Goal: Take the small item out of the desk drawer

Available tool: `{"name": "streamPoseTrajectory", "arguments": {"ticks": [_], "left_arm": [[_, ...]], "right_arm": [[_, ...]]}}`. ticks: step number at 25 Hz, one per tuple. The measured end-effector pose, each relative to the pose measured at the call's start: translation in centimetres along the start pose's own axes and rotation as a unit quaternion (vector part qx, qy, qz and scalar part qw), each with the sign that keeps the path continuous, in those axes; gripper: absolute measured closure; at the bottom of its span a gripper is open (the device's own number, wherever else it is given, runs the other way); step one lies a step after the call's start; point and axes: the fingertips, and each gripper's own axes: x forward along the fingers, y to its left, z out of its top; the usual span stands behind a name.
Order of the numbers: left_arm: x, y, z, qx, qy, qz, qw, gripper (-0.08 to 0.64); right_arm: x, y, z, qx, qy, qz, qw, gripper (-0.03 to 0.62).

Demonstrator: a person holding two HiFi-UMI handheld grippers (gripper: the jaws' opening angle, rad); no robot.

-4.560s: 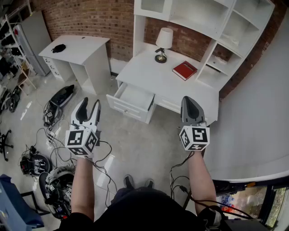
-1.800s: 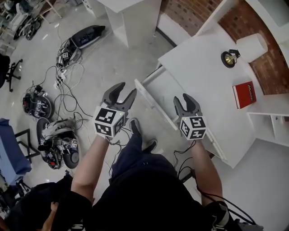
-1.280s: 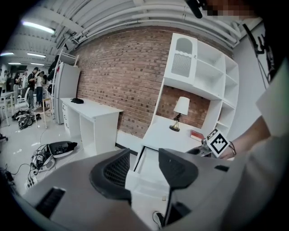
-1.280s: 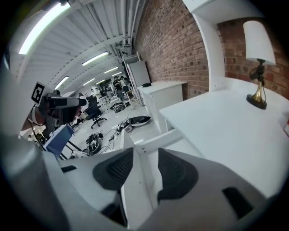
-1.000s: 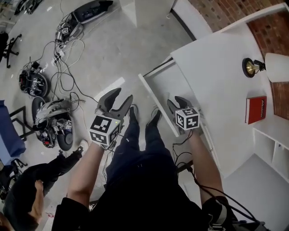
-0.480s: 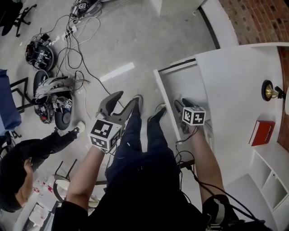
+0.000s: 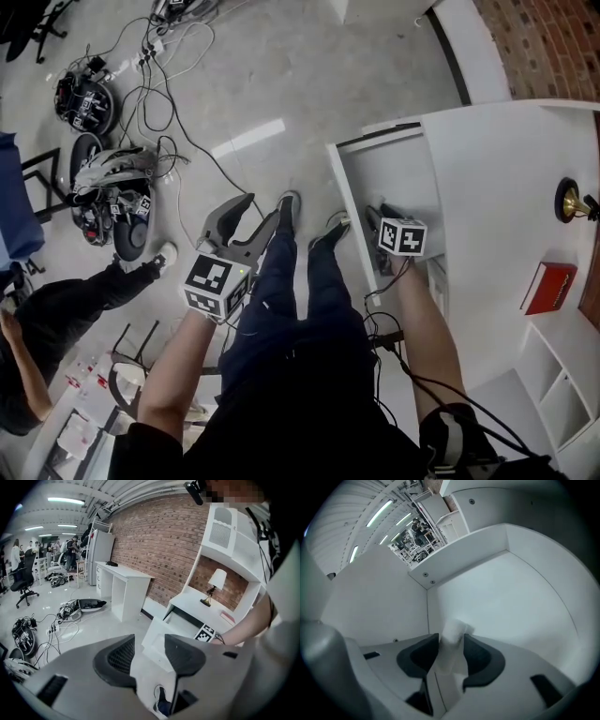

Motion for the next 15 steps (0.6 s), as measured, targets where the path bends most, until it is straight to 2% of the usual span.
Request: {"name": "streamPoseTrajectory", "arguments": {"ticks": [3,7,15], "left_arm": [[-0.1,0.4,0.0,-0.003,-0.002,0.001,1.0000,0.363],[0.1,0.3,0.5,-0.001,-0.005,-0.004,1.0000,0.362],[-0.7,-0.2,2.3,0.012,-0.018,-0.016,0.9996,0.364]], "right_arm": [[0.2,0.1,-0.5,-0.002,0.007,-0.009,1.000,0.458],[0.1,0.5,-0.6,0.001,0.009,-0.007,1.000,0.472],[-3.5,2.0,2.0,-0.005,-0.045,-0.006,0.999,0.474]]}}
